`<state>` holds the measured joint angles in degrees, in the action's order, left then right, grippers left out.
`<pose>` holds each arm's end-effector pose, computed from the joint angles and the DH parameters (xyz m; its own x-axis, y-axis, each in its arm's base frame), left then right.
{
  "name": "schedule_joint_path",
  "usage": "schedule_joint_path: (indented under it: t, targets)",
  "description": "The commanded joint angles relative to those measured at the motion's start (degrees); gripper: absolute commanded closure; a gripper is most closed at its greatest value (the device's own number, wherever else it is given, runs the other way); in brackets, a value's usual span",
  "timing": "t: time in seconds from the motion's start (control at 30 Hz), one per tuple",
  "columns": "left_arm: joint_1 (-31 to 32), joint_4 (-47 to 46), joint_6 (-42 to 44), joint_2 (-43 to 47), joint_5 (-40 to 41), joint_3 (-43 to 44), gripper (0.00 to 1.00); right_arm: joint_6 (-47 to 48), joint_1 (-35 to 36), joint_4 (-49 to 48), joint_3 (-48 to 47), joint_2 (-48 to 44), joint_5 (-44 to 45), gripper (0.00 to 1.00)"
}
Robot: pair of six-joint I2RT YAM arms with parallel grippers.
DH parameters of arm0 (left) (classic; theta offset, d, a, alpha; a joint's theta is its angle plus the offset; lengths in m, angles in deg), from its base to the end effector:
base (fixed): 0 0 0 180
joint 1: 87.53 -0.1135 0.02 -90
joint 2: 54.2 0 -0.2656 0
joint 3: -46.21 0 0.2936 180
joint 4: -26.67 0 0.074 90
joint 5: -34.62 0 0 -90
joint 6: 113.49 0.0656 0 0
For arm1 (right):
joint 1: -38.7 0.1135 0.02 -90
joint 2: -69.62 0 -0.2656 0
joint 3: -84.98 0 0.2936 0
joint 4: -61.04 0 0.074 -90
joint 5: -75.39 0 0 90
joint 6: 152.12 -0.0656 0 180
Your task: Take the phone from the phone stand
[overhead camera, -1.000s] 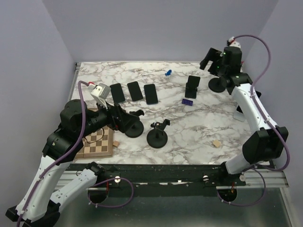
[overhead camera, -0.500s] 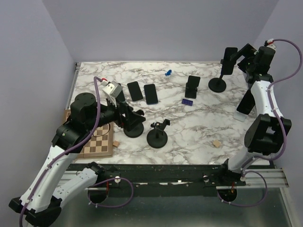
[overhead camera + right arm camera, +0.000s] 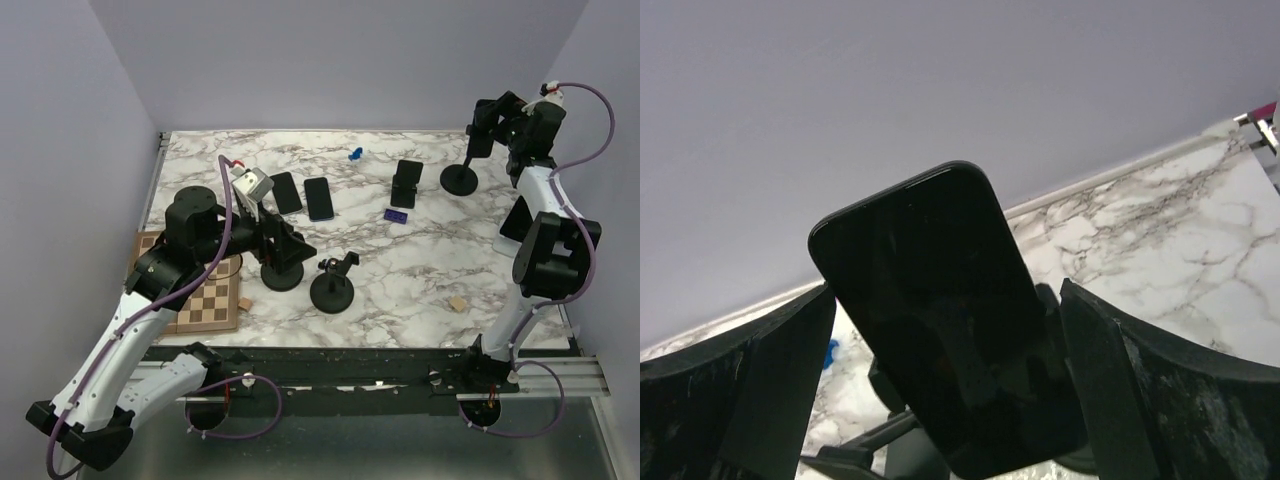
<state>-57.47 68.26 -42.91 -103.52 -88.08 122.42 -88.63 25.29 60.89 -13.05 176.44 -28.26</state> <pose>0.1845 -0.1477 0.4149 -0.4977 -0.0353 -0.8667 0.7511 0.4823 -0.4509 0.5125 -0.1063 0.3022 -0.1315 0.4772 -0.8689 0.0638 0.8787 0.4730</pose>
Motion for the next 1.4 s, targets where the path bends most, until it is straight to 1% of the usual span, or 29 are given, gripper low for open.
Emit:
schedule_joint_path:
  t: [0.0,0.27,0.33,0.43,0.53,0.63,0.67,0.77,0.83,0.9,1.0,1.17,1.23,1.27,1.37]
  targets:
    - [-0.2,-2.2,0.7,-1.0,-2.7,1.7,0.01,5.0,0.4,-2.5,-4.5,4.2,-1.5,0.0]
    - [-0.2,-3.3,-0.4,-3.0,-3.8,1.9,0.02,10.5,1.4,-1.8,-9.1,7.2,-4.2,0.0]
    - [-0.2,-3.7,-0.9,-3.2,-4.1,1.9,0.02,11.9,2.1,0.0,-10.7,7.9,-2.8,0.0]
    - [-0.2,-3.9,-1.1,-3.1,-4.4,1.7,0.01,11.5,2.9,2.9,-12.2,8.2,-0.4,0.0]
    - [-0.2,-3.9,-1.2,-2.8,-4.2,1.4,0.01,12.0,4.8,5.2,-12.9,7.9,5.0,0.0]
    - [-0.2,-3.7,-1.5,-2.6,-4.4,1.3,0.02,12.5,6.8,11.5,-17.3,9.6,12.1,0.0]
    - [-0.2,-3.6,-1.5,-2.5,-4.4,1.2,0.02,12.5,7.2,14.5,-18.8,10.2,14.1,0.01]
    - [-0.2,-3.3,-1.8,-1.8,-4.4,1.0,0.01,12.0,8.2,19.2,-21.5,11.3,20.2,0.06]
    - [-0.2,-3.2,-2.0,-1.2,-4.4,0.7,0.01,11.9,8.4,20.5,-21.9,11.3,21.2,0.1]
    - [-0.2,-3.2,-2.4,-0.7,-4.5,0.5,0.02,12.4,8.5,21.7,-22.0,11.4,22.1,0.1]
    - [-0.2,-3.2,-3.0,-0.1,-4.9,0.3,0.01,14.0,8.6,22.9,-22.1,11.6,20.8,0.03]
    - [-0.2,-3.4,-3.9,1.0,-5.3,-0.2,0.01,16.1,8.7,24.4,-23.0,12.1,19.1,0.03]
    - [-0.2,-3.5,-4.2,1.3,-5.4,-0.4,0.02,16.2,8.7,25.3,-23.9,12.7,19.5,0.07]
    - [-0.2,-3.5,-4.3,1.5,-5.4,-0.5,0.01,16.2,8.6,26.1,-24.6,13.0,19.6,0.11]
    - [-0.2,-3.5,-4.6,1.8,-5.5,-0.7,0.01,15.3,8.6,27.2,-25.3,13.0,19.9,0.29]
